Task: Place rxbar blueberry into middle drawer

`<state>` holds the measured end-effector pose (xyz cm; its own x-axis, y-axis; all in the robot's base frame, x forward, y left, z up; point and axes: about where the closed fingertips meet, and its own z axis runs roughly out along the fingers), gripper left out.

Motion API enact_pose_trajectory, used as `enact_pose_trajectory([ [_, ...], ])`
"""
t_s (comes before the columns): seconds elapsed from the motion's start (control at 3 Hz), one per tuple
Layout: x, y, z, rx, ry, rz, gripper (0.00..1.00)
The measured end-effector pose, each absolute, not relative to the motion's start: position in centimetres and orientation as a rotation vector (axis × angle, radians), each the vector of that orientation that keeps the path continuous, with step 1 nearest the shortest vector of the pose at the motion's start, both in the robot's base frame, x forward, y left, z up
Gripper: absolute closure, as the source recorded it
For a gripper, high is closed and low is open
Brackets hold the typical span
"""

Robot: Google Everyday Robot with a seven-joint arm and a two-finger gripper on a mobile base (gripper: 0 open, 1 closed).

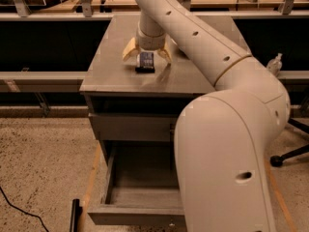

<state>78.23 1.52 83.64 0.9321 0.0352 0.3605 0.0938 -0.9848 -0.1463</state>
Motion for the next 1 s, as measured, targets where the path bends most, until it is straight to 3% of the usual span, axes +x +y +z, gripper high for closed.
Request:
enact_pose_trajectory([
  [0.33, 78.7, 2.2, 82.7, -2.947, -0.170, -0.490, 0.41],
  [0.67, 78.7, 2.2, 83.6, -2.947, -0.170, -0.490, 0.72],
  [1.0, 78.7, 2.2, 84.2, -2.947, -0.170, -0.490, 0.95],
])
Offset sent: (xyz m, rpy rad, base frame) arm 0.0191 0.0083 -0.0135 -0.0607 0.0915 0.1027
